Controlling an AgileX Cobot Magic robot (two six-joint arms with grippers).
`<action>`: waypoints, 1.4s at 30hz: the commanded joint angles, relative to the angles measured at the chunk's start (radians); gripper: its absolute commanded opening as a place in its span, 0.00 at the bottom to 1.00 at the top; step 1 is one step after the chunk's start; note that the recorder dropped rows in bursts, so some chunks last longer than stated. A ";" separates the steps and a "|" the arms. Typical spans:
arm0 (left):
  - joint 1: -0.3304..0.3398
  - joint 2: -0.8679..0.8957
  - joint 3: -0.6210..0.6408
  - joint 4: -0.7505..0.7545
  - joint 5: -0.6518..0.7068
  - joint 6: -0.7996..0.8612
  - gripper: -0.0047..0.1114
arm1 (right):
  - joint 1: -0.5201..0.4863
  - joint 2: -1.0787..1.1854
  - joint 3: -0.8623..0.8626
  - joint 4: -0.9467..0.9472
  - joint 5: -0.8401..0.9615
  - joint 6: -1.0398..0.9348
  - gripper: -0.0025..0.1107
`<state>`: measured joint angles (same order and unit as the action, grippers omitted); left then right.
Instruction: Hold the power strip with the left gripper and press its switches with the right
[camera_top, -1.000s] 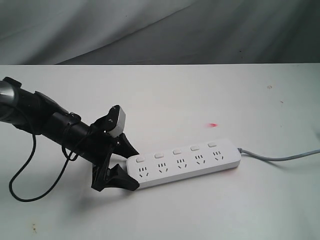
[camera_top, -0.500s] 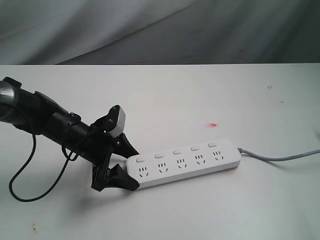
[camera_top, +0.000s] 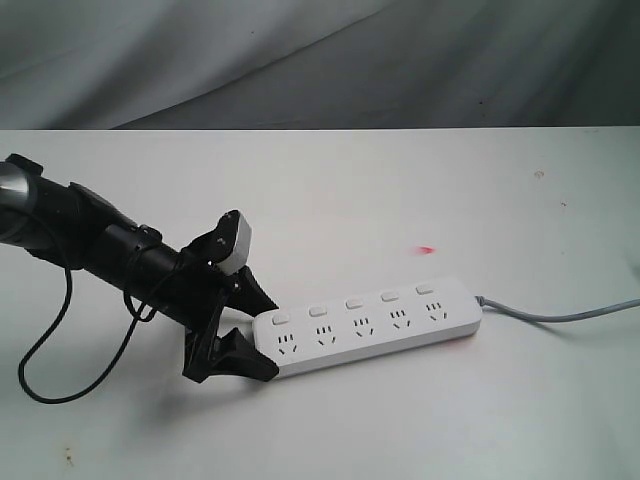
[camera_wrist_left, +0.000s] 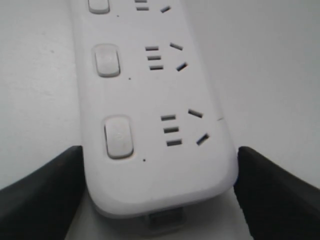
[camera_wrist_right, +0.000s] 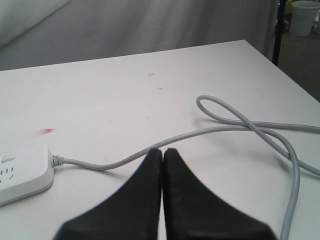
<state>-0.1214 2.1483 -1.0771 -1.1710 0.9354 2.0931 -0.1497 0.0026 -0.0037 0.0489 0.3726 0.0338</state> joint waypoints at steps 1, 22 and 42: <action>-0.006 0.001 0.004 0.001 -0.017 0.001 0.30 | 0.002 -0.003 0.004 -0.013 -0.010 0.005 0.02; -0.006 0.001 0.004 0.001 -0.017 0.001 0.30 | 0.001 -0.003 0.004 -0.083 -0.663 0.005 0.02; -0.006 0.001 0.004 0.001 -0.017 0.001 0.30 | 0.001 -0.003 0.004 0.581 -1.044 -0.102 0.02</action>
<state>-0.1214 2.1483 -1.0771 -1.1710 0.9354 2.0952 -0.1497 0.0016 -0.0037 0.5915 -0.6593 0.0467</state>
